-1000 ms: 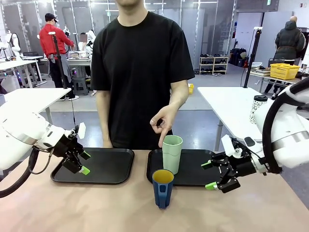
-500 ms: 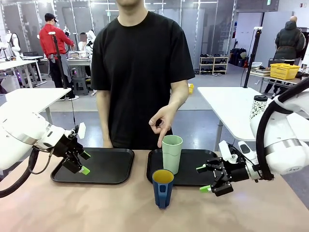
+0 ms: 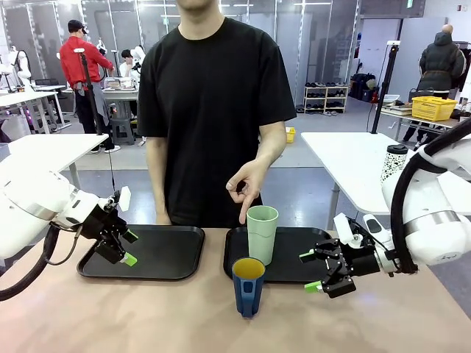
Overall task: Sort and store the cups by type.
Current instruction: Pick up the Handle plastic cup and place it into the empty Flat Tray.
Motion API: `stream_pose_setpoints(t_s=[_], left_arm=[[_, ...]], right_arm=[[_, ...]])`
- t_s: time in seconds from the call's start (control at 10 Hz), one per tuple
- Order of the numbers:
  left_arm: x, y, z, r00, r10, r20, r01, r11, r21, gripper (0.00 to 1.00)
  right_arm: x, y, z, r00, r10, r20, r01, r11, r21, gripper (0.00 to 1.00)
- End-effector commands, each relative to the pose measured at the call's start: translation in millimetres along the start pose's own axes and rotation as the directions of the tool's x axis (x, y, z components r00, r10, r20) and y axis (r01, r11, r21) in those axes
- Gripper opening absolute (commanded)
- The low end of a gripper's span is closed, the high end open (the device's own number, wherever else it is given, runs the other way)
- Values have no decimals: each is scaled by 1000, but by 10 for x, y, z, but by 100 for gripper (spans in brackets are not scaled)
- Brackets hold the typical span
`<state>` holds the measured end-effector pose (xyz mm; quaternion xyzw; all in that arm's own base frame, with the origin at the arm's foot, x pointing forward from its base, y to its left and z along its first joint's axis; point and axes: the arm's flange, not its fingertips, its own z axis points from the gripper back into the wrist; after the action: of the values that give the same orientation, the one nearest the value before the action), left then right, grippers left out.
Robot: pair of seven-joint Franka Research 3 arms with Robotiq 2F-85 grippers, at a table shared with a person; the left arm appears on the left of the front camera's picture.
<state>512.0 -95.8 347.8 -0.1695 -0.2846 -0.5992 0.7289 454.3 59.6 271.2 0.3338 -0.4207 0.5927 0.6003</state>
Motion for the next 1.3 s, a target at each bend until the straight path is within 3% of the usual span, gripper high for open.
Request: stream_pose_setpoints(t_s=[0.0, 0.5, 1.2], left_arm=[[12, 5, 12, 1000, -8, 2, 8, 1000, 3, 100], [12, 5, 12, 1000, -8, 2, 8, 1000, 3, 100], [12, 5, 12, 1000, -8, 2, 8, 1000, 3, 100]], right_arm=[[-56, -39, -95, 1000, -1, 13, 0, 999, 44, 100], [-202, -137, -568, 996, 14, 90, -25, 992, 121, 100], [-63, -110, -939, 985, 36, 166, -63, 985, 160, 100]])
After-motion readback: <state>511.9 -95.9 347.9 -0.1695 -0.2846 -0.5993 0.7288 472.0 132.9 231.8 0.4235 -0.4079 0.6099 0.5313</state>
